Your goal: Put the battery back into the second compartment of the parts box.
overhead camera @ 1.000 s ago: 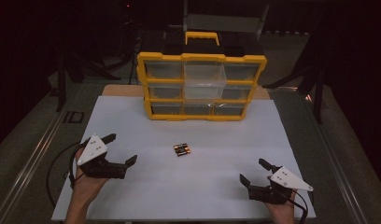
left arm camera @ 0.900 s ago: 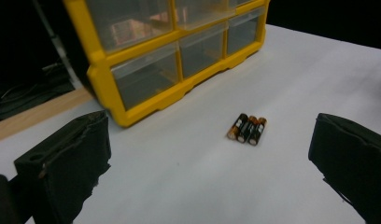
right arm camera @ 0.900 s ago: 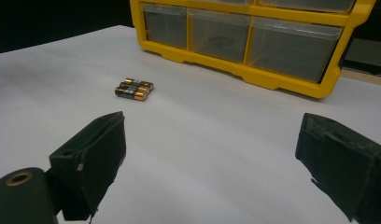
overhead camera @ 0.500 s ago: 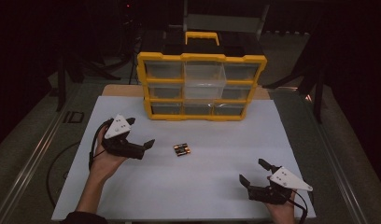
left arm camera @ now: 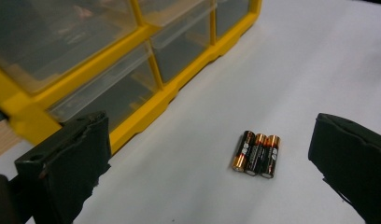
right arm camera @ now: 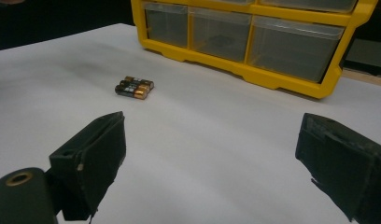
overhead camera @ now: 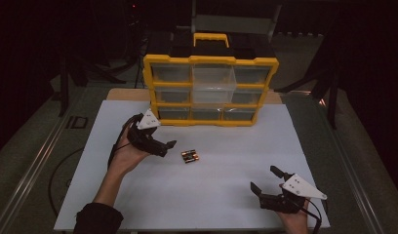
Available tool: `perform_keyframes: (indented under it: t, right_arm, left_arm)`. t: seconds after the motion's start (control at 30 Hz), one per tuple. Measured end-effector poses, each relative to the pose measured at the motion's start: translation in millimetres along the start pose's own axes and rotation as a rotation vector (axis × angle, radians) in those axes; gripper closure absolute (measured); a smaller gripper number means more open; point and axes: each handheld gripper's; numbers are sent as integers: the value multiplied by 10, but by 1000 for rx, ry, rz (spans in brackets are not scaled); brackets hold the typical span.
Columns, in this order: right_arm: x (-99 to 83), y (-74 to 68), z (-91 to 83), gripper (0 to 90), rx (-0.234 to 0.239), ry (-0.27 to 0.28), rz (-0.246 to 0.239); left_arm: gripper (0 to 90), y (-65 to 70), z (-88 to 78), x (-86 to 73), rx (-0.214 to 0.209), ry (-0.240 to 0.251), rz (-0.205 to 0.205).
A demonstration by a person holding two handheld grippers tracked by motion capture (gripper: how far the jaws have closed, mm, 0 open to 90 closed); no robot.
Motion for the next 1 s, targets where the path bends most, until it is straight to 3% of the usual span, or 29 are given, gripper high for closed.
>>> perform_keyframes:
  t: [0.17,0.47,0.67,1.0]
  right_arm:
    - [1,5,-3,83,2,3,4]
    - [1,5,4,82,7,2,5]
    - [0,18,1,82,8,2,7]
    - [3,20,-7,82,11,7,12]
  left_arm:
    - [3,0,128,74,-1,-13,11]
    - [9,-9,284,105,-34,-20,-11]
    - [9,-77,419,109,-70,-80,-28]
    - [62,-55,676,85,-111,-195,-11]
Point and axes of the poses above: each handheld gripper's, and its own axes: z roughly forward along the jaws, x roughly out of its top, y roughly to its right, and after that the axes turned 5 degrees about -x, right-handed
